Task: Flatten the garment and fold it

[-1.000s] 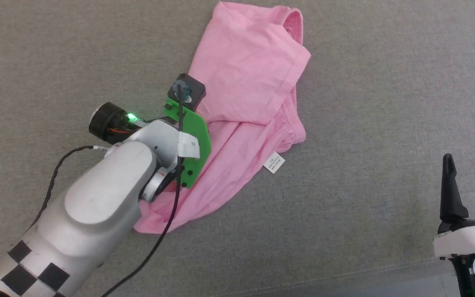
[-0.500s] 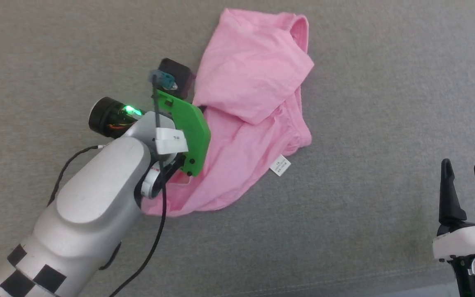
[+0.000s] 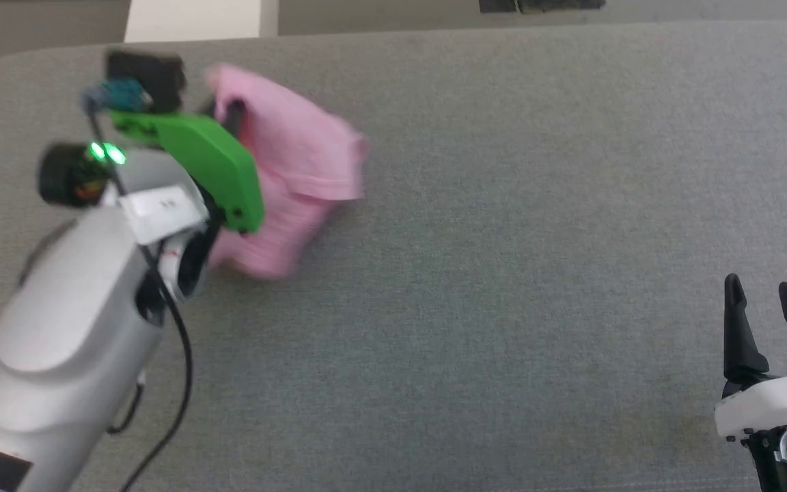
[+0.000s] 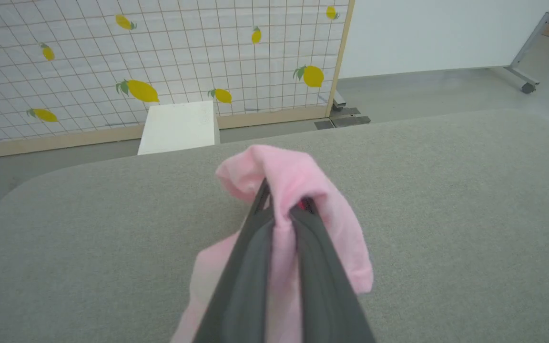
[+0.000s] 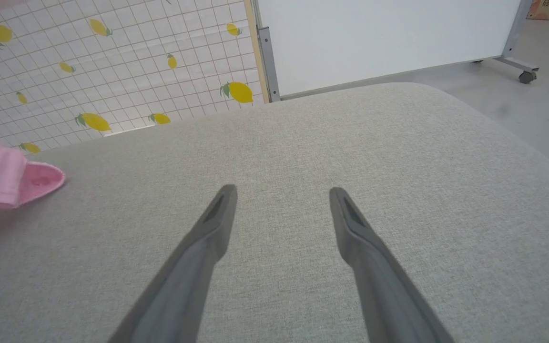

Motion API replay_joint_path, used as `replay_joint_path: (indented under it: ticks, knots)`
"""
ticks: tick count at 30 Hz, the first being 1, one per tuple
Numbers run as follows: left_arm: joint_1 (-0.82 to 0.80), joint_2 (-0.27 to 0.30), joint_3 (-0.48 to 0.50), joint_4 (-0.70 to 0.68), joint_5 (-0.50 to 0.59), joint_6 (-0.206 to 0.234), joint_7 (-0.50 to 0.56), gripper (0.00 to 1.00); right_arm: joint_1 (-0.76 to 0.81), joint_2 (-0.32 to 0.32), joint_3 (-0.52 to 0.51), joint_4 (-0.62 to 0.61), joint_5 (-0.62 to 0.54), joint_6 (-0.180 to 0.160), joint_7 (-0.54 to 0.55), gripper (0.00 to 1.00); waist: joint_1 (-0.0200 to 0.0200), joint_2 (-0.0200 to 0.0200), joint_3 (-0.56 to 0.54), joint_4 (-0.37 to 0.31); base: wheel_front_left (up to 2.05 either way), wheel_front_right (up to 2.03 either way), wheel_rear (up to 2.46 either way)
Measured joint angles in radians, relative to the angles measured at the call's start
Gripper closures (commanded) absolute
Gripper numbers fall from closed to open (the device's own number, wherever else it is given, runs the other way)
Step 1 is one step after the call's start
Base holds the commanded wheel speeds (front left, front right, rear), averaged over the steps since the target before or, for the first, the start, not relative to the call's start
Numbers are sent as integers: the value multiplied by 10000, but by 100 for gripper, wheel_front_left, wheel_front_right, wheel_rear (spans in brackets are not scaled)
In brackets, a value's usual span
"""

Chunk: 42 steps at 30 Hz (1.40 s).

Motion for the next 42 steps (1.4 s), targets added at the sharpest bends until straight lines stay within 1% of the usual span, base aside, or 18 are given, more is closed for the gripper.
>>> replay_joint_path:
  ticks: [3,6,10,15,19,20,21,22,25,31,37,40,42]
  knots:
    - [-443,73,165,-539,86,161,-71,100,32,0,25,-13,2,0,27,0,0,0,-181,91,0,0,0]
    - [-642,-117,-165,-988,105,226,341,100,42,0,69,-12,19,0,38,0,0,0,-266,101,0,0,0]
    - [-562,-819,-1174,-1034,385,412,984,100,37,0,184,44,127,0,-10,0,-1,0,-175,-11,0,0,0]
    - [56,-1937,-2378,-385,619,721,1266,100,-143,2,376,232,339,0,-219,0,0,0,143,-320,0,0,0]
    - [446,-2692,-3223,113,685,671,1365,100,-364,4,560,430,439,0,-431,0,0,0,425,-613,0,0,0]
    - [523,-2880,-3438,228,685,596,1415,92,-393,4,591,495,449,0,-487,0,0,0,502,-692,0,0,0]
    - [585,-3033,-3653,339,690,500,1440,56,-419,4,627,564,476,0,-552,0,0,0,573,-770,0,0,0]
    - [635,-3139,-3799,430,694,441,1442,0,-434,4,663,614,504,0,-569,0,0,1,628,-832,0,0,0]
    - [709,-3402,-4184,658,694,192,1440,0,-488,4,719,780,522,0,-673,0,0,1,792,-1023,0,0,0]
    - [722,-3501,-4255,700,686,-98,1220,0,-520,4,640,1011,508,0,-727,0,0,1,744,-1072,0,0,0]
    - [514,-3455,-3850,303,581,-276,943,0,-522,4,539,1076,368,0,-548,0,0,1,302,-806,0,0,0]
    - [309,-3287,-3484,125,504,-276,817,0,-517,4,497,1066,267,0,-407,0,0,0,-35,-617,0,0,0]
    - [148,-3055,-3154,15,493,-259,711,0,-501,6,462,1030,192,0,-284,0,0,0,-290,-480,0,0,0]
